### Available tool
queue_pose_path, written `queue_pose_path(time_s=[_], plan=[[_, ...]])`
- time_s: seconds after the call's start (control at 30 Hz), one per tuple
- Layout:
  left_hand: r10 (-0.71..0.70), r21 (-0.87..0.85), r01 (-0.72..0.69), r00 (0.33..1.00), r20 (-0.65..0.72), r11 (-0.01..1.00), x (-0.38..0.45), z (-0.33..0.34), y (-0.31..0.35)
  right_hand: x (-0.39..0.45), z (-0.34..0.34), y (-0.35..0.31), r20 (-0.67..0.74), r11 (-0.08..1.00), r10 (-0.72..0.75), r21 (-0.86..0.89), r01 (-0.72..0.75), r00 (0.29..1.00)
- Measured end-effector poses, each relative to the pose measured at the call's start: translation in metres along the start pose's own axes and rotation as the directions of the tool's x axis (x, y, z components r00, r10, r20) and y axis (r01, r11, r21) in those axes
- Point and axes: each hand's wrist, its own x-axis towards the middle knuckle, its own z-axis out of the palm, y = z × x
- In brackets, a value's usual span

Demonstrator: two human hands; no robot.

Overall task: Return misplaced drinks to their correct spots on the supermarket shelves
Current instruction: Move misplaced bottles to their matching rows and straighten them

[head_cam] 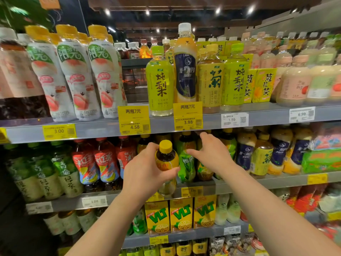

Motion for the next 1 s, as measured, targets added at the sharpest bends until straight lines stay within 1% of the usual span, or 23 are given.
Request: queue_pose_path(time_s=[0.1,0.3,0.37,0.43,0.53,0.8,0.9,1.0], plan=[[-0.026,0.014,0.025,0.998,0.050,1.000,-0.008,-0.006,-0.006,0.002,0.002,-0.008,-0.016,1.000,0.015,0.019,-0.015,1.000],[-0.081,0.065,0.075,0.992,0.096,0.995,-0.022,-0.016,-0.024,-0.001,0.015,-0.029,-0.134,0.994,-0.040,0.091,0.053,0.990],[-0.096,0.086,0.087,0.990,0.100,0.992,-0.027,-0.021,-0.029,-0.002,0.020,-0.038,-0.144,0.988,-0.061,0.133,0.080,0.988],[-0.119,0.126,0.108,0.989,0.090,0.986,-0.030,-0.025,-0.036,-0.001,0.026,-0.049,-0.107,0.979,-0.095,0.168,0.112,0.990],[-0.145,0.165,0.130,0.986,0.085,0.978,-0.034,-0.032,-0.045,0.005,0.038,-0.067,0.002,0.973,-0.139,0.187,0.136,0.990],[-0.205,0.196,0.191,0.977,0.053,0.962,-0.048,-0.052,-0.059,0.028,0.063,-0.104,0.220,0.991,-0.095,0.115,0.071,0.971],[-0.229,0.196,0.216,0.972,0.049,0.957,-0.052,-0.058,-0.064,0.031,0.074,-0.109,0.257,0.993,-0.079,0.106,0.053,0.963],[-0.250,0.216,0.235,0.967,0.047,0.948,-0.054,-0.062,-0.066,0.030,0.081,-0.109,0.221,0.990,-0.073,0.131,0.045,0.973]])
